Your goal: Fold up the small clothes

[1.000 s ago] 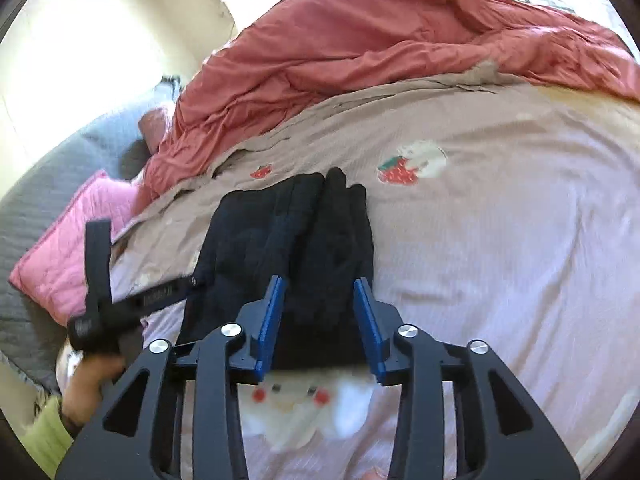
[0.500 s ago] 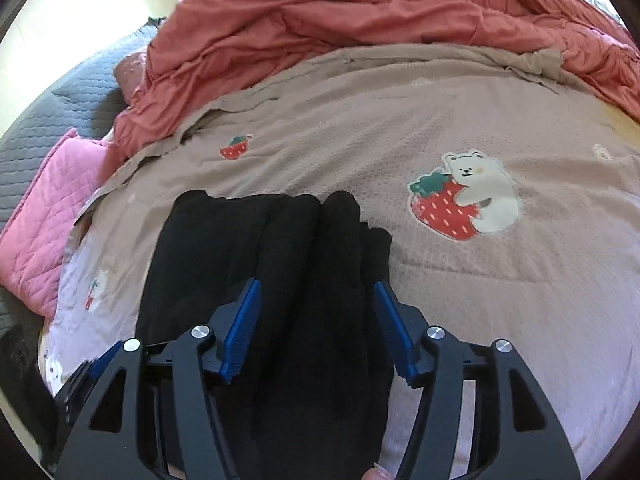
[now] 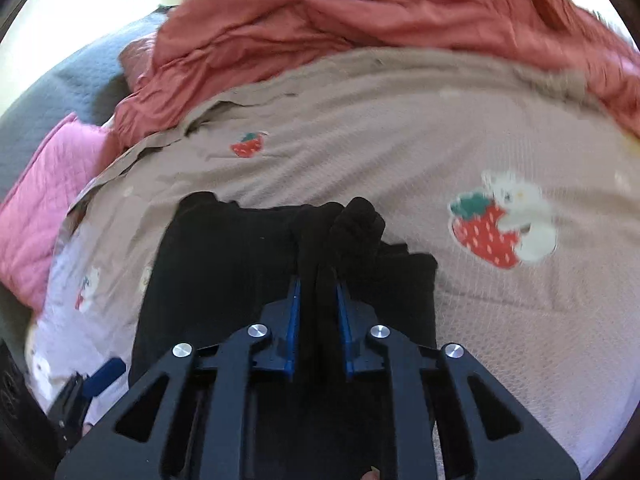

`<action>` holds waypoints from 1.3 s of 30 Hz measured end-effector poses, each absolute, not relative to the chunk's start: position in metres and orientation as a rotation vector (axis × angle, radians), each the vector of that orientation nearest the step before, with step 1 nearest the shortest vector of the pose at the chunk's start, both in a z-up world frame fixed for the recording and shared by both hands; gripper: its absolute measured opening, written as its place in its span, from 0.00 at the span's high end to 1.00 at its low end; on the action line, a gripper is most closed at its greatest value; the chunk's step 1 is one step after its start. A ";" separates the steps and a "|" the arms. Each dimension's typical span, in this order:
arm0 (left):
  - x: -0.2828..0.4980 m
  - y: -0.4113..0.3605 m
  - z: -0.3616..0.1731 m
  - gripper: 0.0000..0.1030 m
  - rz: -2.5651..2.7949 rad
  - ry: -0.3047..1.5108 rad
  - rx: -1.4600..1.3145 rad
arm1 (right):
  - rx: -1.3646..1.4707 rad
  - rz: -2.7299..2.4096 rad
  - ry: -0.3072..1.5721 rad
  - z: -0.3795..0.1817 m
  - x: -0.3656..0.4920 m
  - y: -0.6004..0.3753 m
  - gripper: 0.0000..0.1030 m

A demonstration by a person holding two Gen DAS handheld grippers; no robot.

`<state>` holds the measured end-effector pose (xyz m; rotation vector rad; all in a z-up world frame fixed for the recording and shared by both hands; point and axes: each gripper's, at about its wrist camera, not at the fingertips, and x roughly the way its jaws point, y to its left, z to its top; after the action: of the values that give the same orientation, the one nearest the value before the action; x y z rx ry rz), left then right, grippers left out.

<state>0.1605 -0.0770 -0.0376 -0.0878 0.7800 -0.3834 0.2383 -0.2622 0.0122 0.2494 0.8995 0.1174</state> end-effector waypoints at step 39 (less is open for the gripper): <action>0.153 -0.073 -0.031 0.20 -0.450 0.814 -0.138 | 0.342 0.092 0.834 0.020 0.137 -0.304 0.51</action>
<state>0.1533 -0.0730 -0.0315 -0.1384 0.8143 -0.4498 0.1370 -0.3036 0.0199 0.3423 0.8337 0.0920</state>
